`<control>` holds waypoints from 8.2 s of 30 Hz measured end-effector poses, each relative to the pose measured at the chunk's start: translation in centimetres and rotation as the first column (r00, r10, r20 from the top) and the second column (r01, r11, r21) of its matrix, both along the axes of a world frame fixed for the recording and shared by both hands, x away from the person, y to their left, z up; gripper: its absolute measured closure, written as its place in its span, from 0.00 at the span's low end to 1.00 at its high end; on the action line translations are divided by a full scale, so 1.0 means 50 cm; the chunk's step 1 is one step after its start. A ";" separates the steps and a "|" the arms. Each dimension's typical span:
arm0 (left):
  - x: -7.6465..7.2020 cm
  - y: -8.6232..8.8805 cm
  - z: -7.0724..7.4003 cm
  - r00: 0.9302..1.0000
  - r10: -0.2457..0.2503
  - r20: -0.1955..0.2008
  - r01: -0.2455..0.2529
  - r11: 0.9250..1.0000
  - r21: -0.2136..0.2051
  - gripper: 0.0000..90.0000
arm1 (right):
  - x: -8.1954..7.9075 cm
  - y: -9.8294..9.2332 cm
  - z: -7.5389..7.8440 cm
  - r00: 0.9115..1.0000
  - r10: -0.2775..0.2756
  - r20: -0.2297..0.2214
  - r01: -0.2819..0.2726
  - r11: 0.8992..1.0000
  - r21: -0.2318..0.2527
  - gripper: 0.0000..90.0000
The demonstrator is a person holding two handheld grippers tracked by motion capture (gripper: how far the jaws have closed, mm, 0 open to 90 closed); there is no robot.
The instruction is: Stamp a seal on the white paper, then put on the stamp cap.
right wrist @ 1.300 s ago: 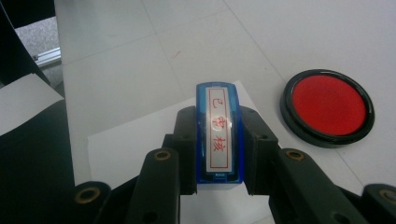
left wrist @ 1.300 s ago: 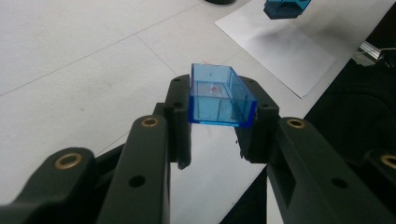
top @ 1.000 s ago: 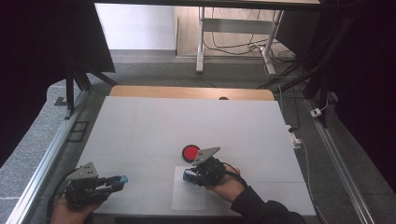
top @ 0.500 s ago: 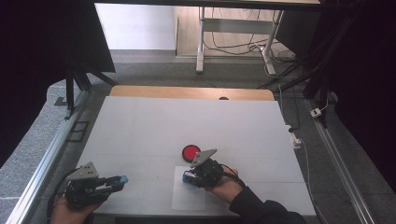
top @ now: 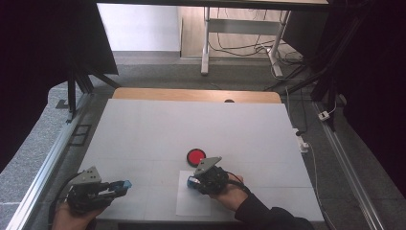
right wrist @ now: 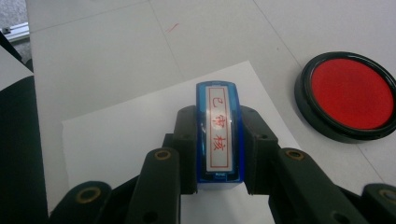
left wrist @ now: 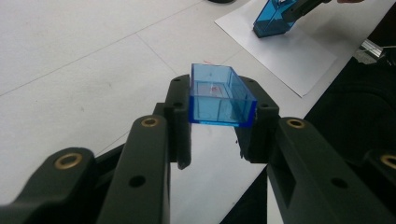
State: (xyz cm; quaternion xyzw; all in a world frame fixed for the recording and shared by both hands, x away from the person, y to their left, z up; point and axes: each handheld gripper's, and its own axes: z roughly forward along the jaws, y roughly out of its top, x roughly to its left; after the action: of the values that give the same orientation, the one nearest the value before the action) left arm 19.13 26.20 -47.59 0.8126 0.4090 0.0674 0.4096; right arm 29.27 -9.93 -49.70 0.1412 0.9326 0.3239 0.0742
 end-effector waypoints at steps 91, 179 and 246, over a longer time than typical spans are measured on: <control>0.002 0.000 -0.001 1.000 -0.003 -0.007 0.003 1.000 -0.003 0.75 | 0.000 -0.015 0.038 1.000 -0.003 -0.028 0.005 0.996 0.087 0.79; 0.148 -0.200 0.044 0.863 -0.497 0.091 0.505 0.857 -0.101 0.76 | -0.011 -0.077 0.187 0.993 0.106 -0.045 -0.076 0.899 0.432 0.79; 0.187 -0.271 0.045 0.679 -0.705 0.207 0.733 0.665 -0.141 0.76 | -0.022 -0.058 0.184 0.967 0.248 -0.061 -0.190 0.857 0.479 0.79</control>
State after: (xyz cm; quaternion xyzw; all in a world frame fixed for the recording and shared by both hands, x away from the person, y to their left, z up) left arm 28.46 12.66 -45.36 0.8528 0.0307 -0.0895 0.5137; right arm 28.16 -12.82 -40.49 0.0671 0.8390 0.5371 -0.0559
